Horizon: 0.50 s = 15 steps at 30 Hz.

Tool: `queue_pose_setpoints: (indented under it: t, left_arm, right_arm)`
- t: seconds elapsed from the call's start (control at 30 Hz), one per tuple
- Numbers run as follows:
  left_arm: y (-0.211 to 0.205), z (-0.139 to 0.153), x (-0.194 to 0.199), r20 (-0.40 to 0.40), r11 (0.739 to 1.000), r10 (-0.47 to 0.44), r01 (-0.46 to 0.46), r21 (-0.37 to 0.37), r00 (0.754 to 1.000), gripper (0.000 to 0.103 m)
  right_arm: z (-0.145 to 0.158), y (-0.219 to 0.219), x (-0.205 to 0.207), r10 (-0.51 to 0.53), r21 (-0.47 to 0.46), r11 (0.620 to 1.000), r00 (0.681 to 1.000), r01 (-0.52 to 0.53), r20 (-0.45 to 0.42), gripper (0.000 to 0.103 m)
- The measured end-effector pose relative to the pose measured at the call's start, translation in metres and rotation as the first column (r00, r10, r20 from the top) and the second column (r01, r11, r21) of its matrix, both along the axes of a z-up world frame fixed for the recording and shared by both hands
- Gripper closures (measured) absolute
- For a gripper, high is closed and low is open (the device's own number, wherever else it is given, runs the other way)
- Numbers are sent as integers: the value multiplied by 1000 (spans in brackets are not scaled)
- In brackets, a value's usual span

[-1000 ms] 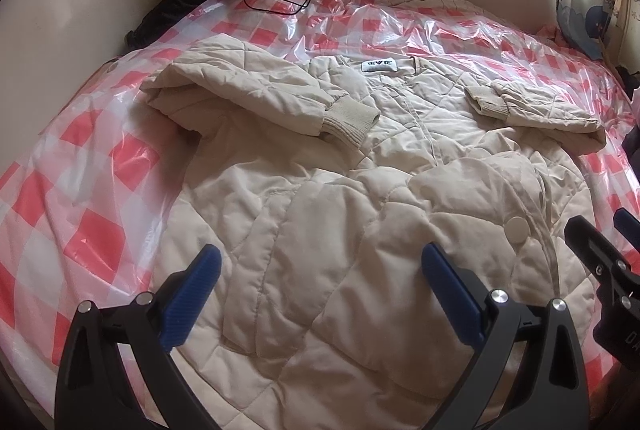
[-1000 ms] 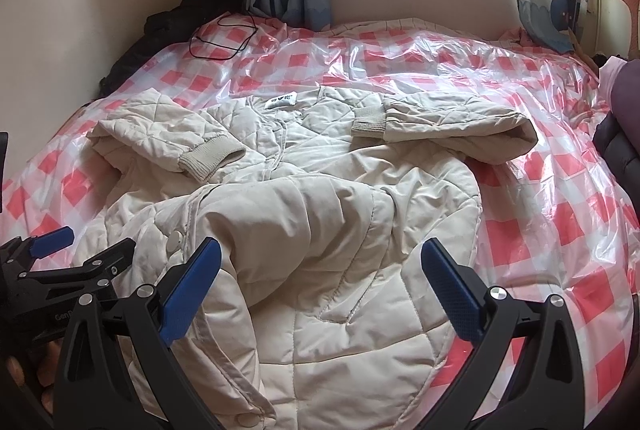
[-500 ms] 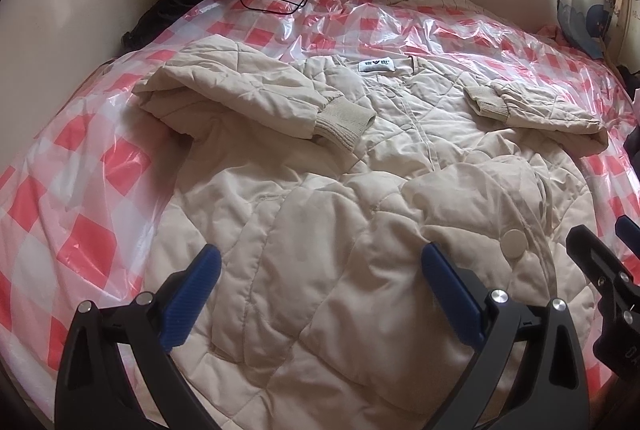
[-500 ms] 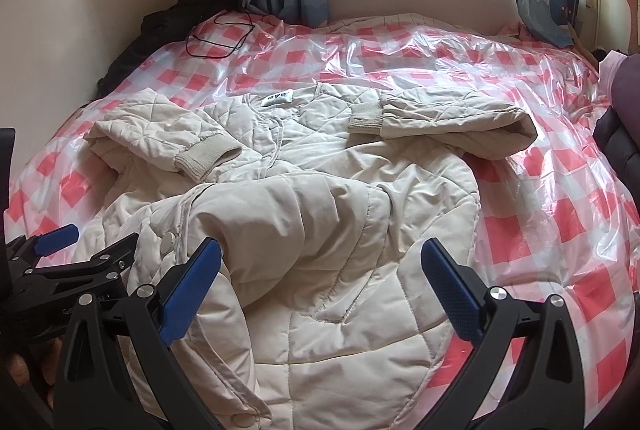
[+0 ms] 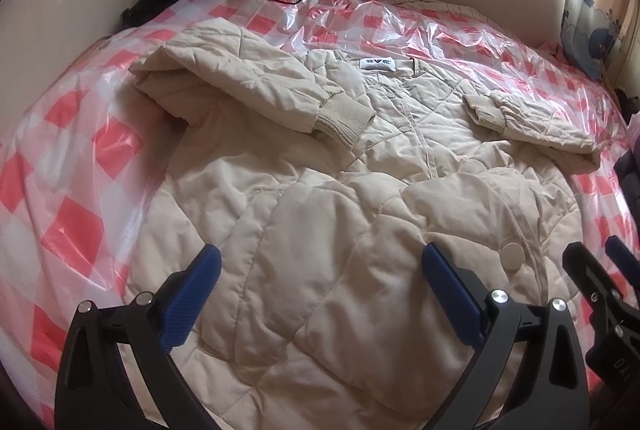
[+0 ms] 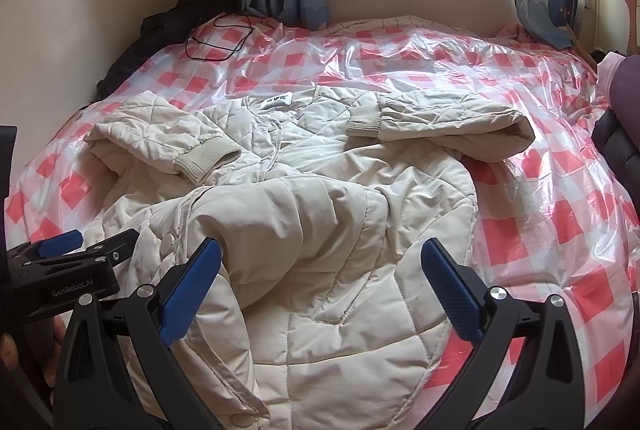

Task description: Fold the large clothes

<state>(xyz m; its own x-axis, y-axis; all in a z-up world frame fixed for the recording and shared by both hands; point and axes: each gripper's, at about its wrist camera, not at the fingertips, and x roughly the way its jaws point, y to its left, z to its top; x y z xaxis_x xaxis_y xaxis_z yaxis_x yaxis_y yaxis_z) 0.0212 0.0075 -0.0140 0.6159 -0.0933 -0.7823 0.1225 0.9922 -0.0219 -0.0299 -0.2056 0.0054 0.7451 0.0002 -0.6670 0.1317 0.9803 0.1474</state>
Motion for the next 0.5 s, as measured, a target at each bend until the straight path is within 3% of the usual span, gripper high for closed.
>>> queue_pose_setpoints:
  t: [0.5]
  left_arm:
    - [-3,4,7,23,1000,2,-2,-14,1000,7]
  right_arm:
    - [12,-9,-5,-15,9,1000,999,15,38,6]
